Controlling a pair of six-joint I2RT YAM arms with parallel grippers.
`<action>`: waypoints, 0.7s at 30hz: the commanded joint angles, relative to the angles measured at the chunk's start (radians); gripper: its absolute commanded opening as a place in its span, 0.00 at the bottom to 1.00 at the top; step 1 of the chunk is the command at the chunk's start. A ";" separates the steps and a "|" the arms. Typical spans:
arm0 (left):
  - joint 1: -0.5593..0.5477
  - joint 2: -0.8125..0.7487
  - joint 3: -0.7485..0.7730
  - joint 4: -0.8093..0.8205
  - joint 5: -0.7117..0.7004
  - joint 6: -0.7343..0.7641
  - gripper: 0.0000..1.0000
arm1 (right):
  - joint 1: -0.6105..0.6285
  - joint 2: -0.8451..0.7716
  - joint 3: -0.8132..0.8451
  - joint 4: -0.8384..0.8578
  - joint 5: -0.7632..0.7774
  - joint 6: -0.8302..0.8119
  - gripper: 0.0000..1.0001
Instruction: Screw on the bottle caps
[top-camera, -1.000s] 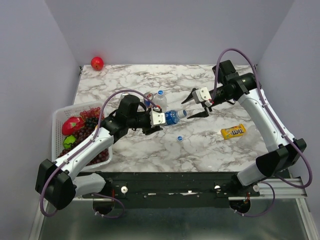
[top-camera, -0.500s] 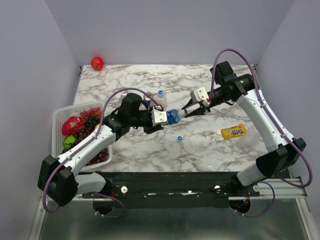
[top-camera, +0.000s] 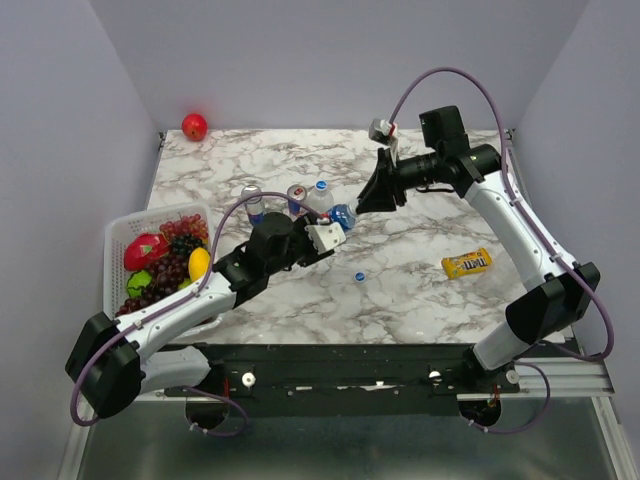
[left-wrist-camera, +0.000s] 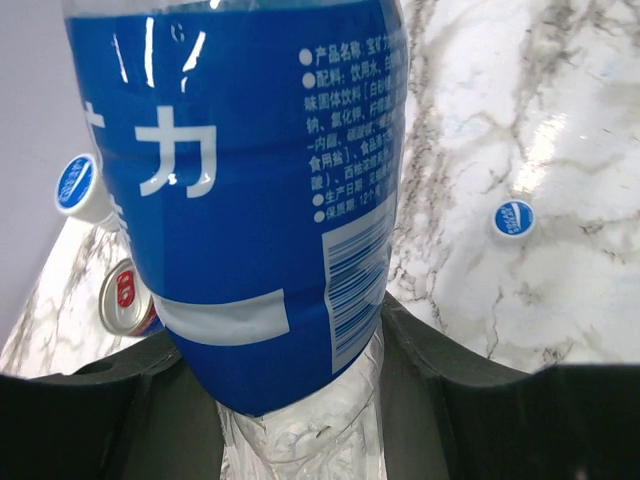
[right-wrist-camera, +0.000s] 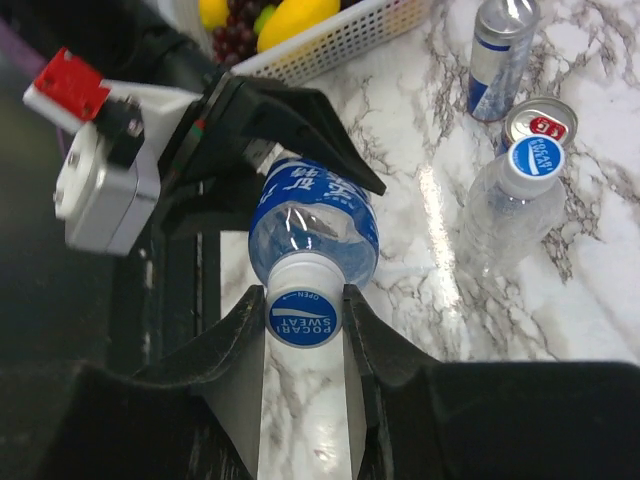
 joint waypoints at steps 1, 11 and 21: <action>-0.068 0.014 0.026 0.163 -0.100 -0.132 0.00 | 0.024 0.026 -0.026 0.288 0.069 0.566 0.00; -0.079 0.105 0.107 0.085 -0.112 -0.333 0.00 | 0.038 0.045 0.038 0.331 0.320 0.717 0.10; 0.102 0.045 0.105 0.054 0.248 -0.425 0.00 | -0.011 -0.050 -0.123 0.638 0.099 0.689 0.67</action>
